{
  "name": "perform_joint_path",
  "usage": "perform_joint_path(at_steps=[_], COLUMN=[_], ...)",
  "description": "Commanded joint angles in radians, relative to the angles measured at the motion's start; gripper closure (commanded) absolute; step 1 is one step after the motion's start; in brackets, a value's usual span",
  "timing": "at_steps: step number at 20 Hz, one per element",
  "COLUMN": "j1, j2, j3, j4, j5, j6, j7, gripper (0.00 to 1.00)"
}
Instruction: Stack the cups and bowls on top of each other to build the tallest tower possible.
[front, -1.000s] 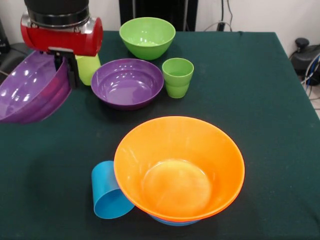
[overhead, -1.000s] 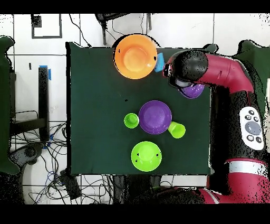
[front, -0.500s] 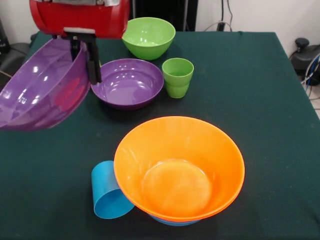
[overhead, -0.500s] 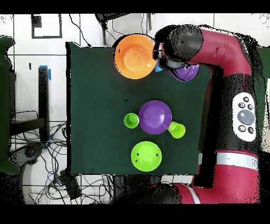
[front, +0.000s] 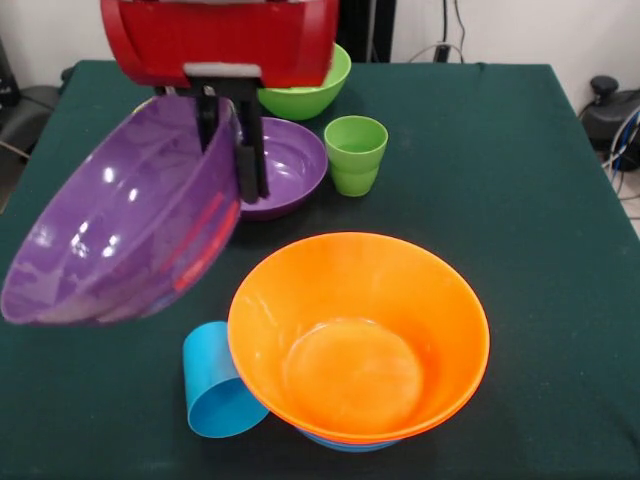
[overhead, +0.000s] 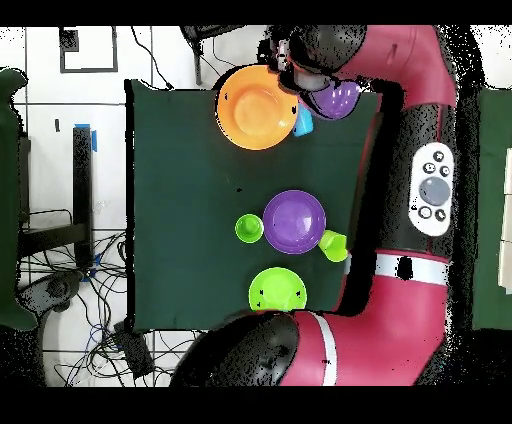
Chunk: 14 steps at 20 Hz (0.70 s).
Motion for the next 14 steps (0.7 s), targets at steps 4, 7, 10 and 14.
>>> perform_joint_path(at_steps=[4, 7, 10, 14], j1=[0.055, 0.040, 0.020, -0.013], j2=[0.226, 0.256, 0.284, 0.332], j3=[0.186, 0.250, 0.308, 0.409], j4=[-0.361, -0.387, -0.391, -0.389], j5=[-0.040, -0.042, -0.046, -0.058], j6=[0.210, 0.198, 0.176, 0.138], j7=[0.049, 0.088, 0.107, 0.087], gripper=[1.00, 1.00, 1.00, 1.00])
